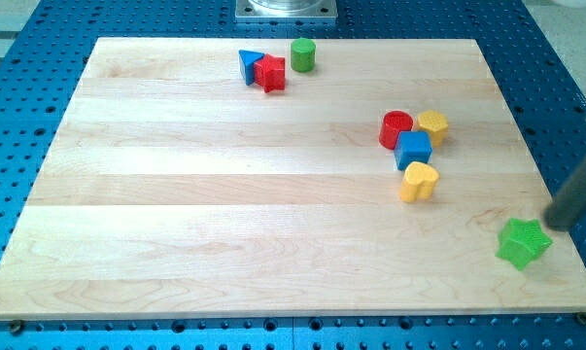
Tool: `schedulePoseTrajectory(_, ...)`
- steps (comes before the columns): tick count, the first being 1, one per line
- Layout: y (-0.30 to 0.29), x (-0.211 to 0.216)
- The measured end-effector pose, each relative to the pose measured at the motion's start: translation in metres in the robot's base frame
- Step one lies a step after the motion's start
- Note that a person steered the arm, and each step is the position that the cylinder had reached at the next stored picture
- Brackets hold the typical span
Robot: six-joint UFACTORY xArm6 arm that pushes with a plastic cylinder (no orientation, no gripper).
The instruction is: Slightly push the green star to the left
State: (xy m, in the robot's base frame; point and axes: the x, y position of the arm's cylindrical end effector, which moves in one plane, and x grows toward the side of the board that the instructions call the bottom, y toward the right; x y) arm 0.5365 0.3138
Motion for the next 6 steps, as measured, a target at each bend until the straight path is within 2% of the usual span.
schedulePoseTrajectory(1,-0.016,0.024)
schedulePoseTrajectory(4,-0.083,0.013)
schedulePoseTrajectory(5,-0.123,-0.009)
schedulePoseTrajectory(6,-0.198,-0.009)
